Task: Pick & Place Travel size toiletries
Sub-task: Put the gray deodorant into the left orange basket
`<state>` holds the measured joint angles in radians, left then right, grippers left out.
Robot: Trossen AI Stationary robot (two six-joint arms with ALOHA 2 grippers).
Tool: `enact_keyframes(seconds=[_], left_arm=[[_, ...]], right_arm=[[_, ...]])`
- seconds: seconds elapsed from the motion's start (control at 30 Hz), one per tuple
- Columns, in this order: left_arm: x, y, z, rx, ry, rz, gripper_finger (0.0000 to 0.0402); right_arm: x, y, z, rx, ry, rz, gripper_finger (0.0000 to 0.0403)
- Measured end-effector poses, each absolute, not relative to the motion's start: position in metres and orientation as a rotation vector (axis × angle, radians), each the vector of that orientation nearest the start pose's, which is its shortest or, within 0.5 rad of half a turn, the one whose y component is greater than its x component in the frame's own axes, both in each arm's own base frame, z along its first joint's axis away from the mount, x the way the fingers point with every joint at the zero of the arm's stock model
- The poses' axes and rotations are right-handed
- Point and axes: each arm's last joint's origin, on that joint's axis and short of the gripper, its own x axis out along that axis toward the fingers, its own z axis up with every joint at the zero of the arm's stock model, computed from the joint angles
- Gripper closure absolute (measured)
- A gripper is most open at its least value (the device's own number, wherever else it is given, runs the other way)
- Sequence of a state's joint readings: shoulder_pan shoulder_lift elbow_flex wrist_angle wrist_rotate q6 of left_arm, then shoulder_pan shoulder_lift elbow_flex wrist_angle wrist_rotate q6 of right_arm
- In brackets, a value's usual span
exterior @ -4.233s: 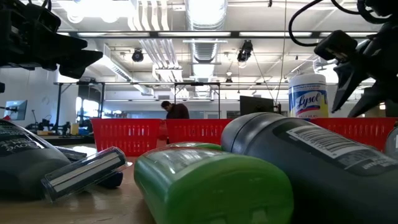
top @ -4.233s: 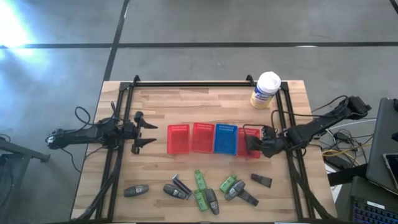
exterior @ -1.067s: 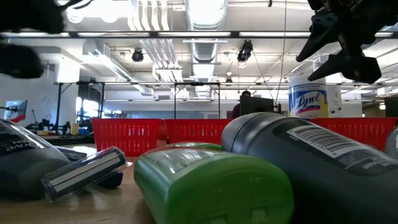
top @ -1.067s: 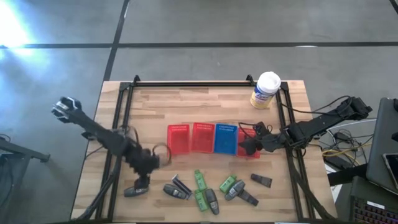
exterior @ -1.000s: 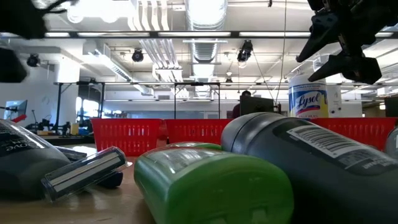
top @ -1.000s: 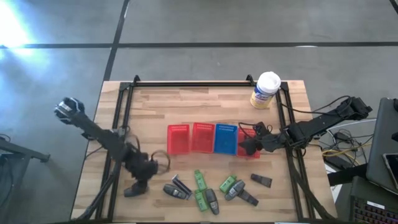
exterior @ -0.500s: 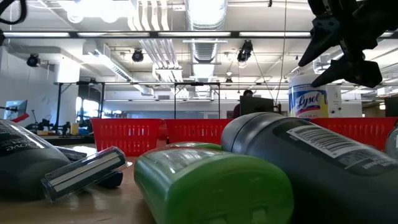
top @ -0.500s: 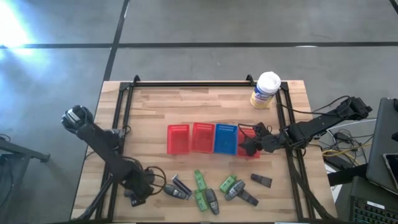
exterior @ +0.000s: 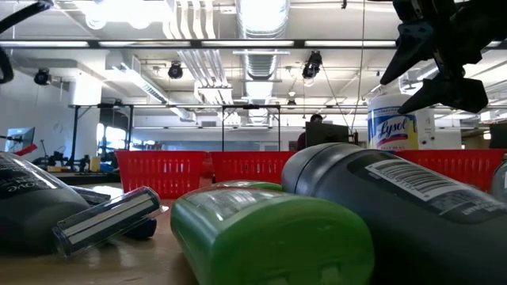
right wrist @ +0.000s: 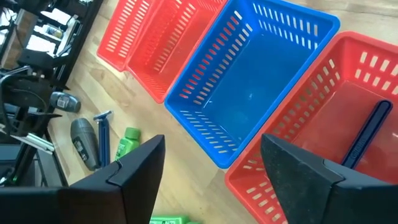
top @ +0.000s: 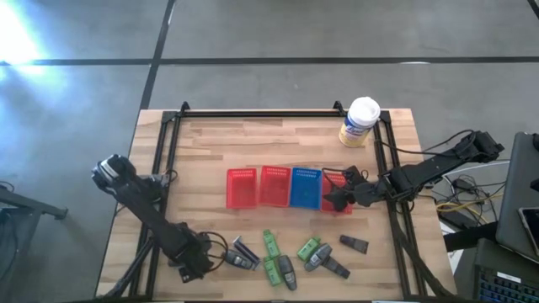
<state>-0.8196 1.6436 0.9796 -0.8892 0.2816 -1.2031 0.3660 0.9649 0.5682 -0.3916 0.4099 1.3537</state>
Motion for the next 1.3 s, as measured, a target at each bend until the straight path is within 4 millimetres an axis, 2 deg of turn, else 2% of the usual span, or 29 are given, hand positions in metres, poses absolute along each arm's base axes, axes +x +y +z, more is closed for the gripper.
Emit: enact_keyframes(seconds=[0.23, 0.43, 0.53, 0.7, 0.87, 0.97, 1.1, 1.2, 1.3], left_arm=[[0.174, -0.211, 0.154, -0.324, 1.824, 0.097, 0.0067], [0.173, -0.214, 0.145, -0.252, 1.856, 0.057, 0.0075], [0.173, -0.214, 0.144, -0.236, 1.867, 0.043, 0.0104], [0.172, -0.212, 0.148, -0.236, 1.851, 0.022, 0.0187], [0.178, -0.200, 0.167, -0.341, 1.771, 0.087, 0.0192], [0.184, -0.182, 0.186, -0.460, 1.663, 0.176, 0.0192], [0.190, -0.145, 0.220, -0.690, 1.412, 0.392, 0.0192], [0.195, -0.112, 0.245, -0.978, 1.074, 0.561, 0.0192], [0.201, -0.083, 0.261, -1.133, 0.694, 0.639, 0.0192]], right_arm=[[0.177, 0.056, 0.214, 1.006, 0.562, -0.513, 0.0137], [0.177, 0.056, 0.214, 1.006, 0.562, -0.514, 0.0152], [0.177, 0.056, 0.214, 1.008, 0.562, -0.514, 0.0161], [0.177, 0.056, 0.214, 1.001, 0.563, -0.512, 0.0173], [0.177, 0.056, 0.214, 0.991, 0.565, -0.508, 0.0179], [0.177, 0.056, 0.214, 0.977, 0.568, -0.503, 0.0175], [0.177, 0.056, 0.214, 0.976, 0.587, -0.485, 0.0165], [0.177, 0.057, 0.214, 0.987, 0.600, -0.475, 0.0158], [0.177, 0.057, 0.214, 0.987, 0.602, -0.474, 0.0151]])
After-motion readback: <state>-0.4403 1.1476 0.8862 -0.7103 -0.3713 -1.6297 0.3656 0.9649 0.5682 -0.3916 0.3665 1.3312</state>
